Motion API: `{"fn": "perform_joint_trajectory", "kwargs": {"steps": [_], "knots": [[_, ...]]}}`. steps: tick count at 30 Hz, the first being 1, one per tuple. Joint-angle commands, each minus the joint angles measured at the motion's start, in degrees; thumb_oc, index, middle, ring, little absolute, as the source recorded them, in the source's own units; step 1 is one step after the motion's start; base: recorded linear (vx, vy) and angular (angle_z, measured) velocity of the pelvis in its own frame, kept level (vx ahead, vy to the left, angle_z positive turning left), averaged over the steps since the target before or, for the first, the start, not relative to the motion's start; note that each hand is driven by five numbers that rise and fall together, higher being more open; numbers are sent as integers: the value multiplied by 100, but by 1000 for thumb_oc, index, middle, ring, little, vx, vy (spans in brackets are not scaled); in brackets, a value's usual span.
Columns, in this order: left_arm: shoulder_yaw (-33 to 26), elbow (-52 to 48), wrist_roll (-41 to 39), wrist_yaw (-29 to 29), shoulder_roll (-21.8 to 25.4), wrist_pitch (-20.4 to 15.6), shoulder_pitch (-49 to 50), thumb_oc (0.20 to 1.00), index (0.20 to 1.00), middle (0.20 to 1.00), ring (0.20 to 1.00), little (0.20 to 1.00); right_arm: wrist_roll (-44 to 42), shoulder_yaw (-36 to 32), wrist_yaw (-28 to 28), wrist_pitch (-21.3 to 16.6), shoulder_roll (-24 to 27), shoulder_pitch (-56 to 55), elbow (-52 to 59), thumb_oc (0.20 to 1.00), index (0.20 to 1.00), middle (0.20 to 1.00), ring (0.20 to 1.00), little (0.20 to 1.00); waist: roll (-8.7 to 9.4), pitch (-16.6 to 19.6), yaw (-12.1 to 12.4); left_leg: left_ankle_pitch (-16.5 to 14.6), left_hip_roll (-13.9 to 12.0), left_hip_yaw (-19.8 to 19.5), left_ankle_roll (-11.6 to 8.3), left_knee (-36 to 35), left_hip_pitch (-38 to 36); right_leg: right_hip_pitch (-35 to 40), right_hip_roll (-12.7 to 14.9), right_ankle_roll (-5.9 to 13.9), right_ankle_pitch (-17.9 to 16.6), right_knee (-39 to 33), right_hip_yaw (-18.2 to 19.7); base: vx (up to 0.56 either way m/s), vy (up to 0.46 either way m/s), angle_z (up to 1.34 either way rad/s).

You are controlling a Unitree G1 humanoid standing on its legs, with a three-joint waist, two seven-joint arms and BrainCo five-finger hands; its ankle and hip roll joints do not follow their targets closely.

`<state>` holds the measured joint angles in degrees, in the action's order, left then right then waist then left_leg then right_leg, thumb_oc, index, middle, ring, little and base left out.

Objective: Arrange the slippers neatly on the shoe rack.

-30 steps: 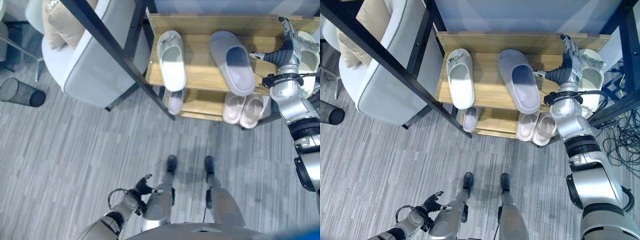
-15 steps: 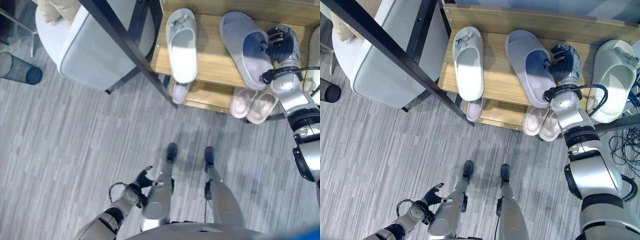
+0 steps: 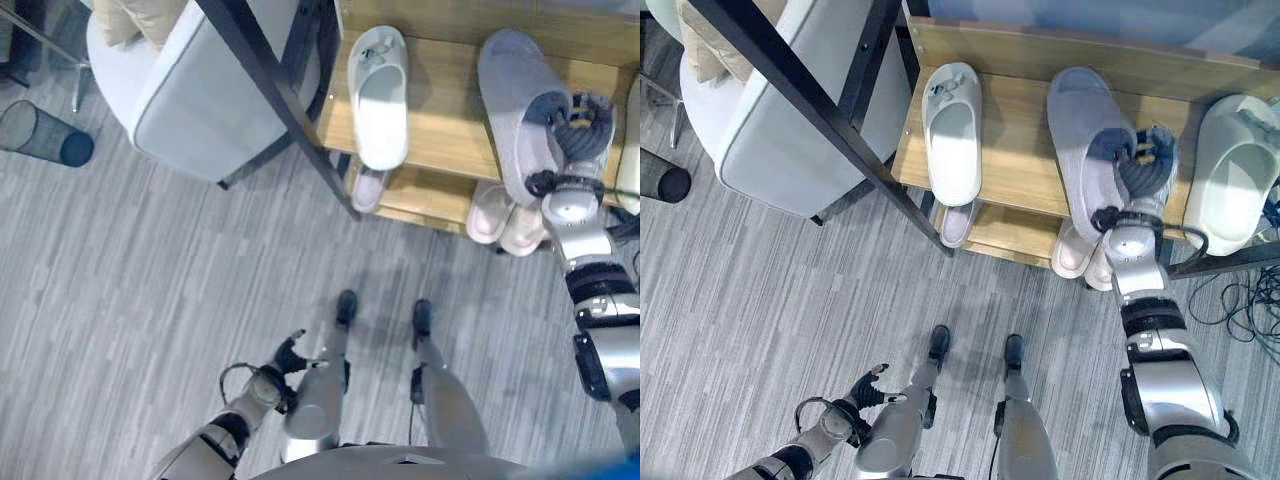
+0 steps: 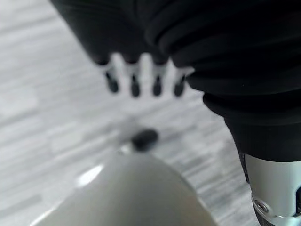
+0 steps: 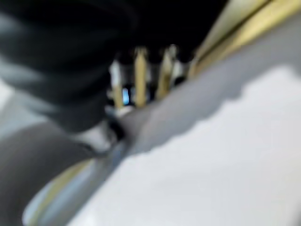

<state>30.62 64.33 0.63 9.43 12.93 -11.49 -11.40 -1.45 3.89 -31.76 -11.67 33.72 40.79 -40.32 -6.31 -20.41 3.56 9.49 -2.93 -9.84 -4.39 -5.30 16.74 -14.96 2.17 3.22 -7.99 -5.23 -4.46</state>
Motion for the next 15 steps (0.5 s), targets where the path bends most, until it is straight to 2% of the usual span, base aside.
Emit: {"fn": "perform_joint_trajectory", "kwargs": {"steps": [1, 7, 11, 14, 15], "knots": [[-11, 114, -38, 126, -109, -5, -95, 1000, 1000, 1000, 1000, 1000, -64, -27, -120, -190, 187, -190, 211, 200, 200, 200, 200, 200, 103, 28, 42, -759, 137, 150, 189, 446, 103, -103, 451, 366, 866, 854, 228, 0, 0, 0], [-240, 84, -168, 83, -158, 19, -16, 1000, 1000, 1000, 1000, 1000, -183, -30, 221, -464, -306, -898, 1493, 200, 200, 200, 200, 200, 236, 66, -70, -806, 127, 252, 213, 465, -55, 27, 442, 397, 789, 781, 274, -13, 26, -6], [-569, 250, -217, -24, -148, 45, 154, 1000, 1000, 1000, 1000, 1000, -178, 314, 984, -587, -754, -1681, 2636, 200, 200, 200, 200, 200, 399, 98, -184, -958, 104, 360, 264, 613, -151, 114, 469, 407, 794, 823, 322, -7, 46, -10], [-872, 439, -144, -118, -99, 72, 315, 1000, 1000, 1000, 1000, 1000, -219, 423, 1559, -697, -799, -2386, 3544, 200, 200, 200, 200, 200, 553, 71, -313, -1204, 153, 518, 307, 1047, -119, 159, 494, 429, 768, 882, 441, -3, 82, -13], [-870, 439, -142, -119, -98, 71, 325, 1000, 1000, 1000, 1000, 1000, -219, 416, 1567, -682, -802, -2412, 3573, 200, 200, 200, 200, 200, 556, 76, -305, -1220, 154, 526, 309, 1070, -115, 160, 494, 431, 770, 884, 450, 14, 107, -15]]}}
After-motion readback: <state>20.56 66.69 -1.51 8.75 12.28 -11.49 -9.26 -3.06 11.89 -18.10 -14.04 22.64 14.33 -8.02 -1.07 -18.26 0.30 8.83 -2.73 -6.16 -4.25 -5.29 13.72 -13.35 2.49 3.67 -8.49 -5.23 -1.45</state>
